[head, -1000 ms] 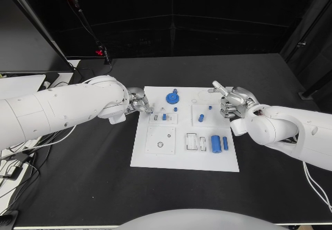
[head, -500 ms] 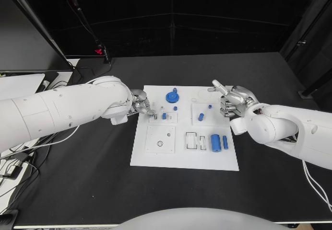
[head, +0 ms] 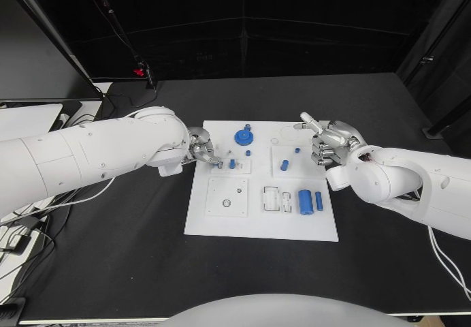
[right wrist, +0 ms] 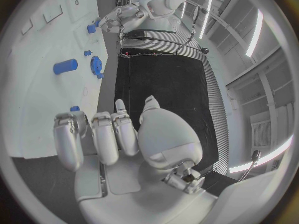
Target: Assemble the parts on the task board
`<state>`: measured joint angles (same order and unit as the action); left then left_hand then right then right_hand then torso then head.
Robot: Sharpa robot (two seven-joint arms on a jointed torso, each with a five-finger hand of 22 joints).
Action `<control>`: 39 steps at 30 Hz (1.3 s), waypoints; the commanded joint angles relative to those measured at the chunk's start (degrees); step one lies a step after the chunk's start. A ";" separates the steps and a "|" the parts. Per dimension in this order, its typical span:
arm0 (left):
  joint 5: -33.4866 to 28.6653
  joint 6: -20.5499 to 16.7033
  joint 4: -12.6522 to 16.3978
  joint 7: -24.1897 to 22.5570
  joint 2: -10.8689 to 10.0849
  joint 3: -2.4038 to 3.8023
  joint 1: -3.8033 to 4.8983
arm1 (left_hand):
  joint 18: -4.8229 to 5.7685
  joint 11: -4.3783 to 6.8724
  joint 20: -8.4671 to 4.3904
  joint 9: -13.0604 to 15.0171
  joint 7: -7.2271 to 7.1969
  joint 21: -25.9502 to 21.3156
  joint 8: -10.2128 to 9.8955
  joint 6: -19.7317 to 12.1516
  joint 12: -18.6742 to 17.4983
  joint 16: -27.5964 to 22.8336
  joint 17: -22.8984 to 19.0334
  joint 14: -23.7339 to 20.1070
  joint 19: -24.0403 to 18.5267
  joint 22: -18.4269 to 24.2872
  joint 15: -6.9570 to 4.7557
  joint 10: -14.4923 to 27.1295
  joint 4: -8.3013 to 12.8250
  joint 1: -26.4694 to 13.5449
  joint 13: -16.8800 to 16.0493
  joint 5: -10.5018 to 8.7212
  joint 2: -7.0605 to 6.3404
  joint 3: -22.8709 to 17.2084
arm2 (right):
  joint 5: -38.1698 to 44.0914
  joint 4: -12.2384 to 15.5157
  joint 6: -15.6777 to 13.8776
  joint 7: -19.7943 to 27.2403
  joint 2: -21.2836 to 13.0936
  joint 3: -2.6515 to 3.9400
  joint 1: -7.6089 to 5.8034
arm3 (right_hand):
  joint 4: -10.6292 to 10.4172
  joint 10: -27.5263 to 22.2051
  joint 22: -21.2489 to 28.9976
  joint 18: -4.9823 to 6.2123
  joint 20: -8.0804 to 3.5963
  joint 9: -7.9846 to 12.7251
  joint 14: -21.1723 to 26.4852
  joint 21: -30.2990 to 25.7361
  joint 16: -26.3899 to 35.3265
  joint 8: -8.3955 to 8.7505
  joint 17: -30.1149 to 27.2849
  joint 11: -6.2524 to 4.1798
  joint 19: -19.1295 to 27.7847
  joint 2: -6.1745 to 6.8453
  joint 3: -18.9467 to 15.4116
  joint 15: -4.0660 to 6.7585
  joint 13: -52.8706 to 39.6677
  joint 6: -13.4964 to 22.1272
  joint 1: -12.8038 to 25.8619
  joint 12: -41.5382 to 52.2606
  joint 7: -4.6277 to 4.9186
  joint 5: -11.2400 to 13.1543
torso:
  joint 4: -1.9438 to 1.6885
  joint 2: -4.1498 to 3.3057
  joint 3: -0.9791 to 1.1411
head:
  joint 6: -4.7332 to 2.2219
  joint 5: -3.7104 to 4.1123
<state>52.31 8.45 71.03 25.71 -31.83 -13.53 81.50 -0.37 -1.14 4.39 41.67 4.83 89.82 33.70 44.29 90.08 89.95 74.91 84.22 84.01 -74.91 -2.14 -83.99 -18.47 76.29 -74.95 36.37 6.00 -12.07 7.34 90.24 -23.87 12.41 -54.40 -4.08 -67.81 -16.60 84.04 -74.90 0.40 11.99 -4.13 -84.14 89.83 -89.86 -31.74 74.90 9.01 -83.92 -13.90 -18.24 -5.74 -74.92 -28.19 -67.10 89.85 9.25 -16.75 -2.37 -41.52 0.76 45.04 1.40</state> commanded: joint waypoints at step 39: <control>0.24 4.39 -1.40 2.05 1.26 -0.01 -0.59 | 0.37 -0.22 0.04 -0.14 0.07 0.18 -0.07 -0.31 -0.08 0.05 15.09 5.78 5.99 -15.09 -0.02 -6.01 1.55 -0.95 -15.05 -0.88 0.59 -2.38 | 0.03 0.53 0.57 0.51 -0.38 0.03 -0.08 | 0.01 5.96 -15.10 -0.40 0.33 -0.04 -5.86 0.17 -0.14 -0.43 15.10 0.35 -6.08 -0.17 0.15 -0.38 -15.08 0.56 -0.58 0.15 4.29 -0.34 | -0.03 0.01 0.03 | 0.84 0.37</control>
<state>52.30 10.91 69.67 26.04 -30.61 -13.20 81.44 -0.37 -1.20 4.39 41.64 5.19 89.82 33.90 44.15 90.09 89.95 74.91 84.22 84.01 -74.91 -2.13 -83.92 -18.51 75.87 -75.01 35.66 6.42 -12.38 7.34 90.58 -23.84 12.40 -54.77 -4.08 -67.81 -16.60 84.04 -74.90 0.40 11.99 -4.13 -84.14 89.83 -89.86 -31.95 74.90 9.01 -83.92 -13.90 -18.24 -5.74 -74.92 -27.99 -67.10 89.85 9.05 -16.75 -2.40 -41.52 0.78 45.87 1.77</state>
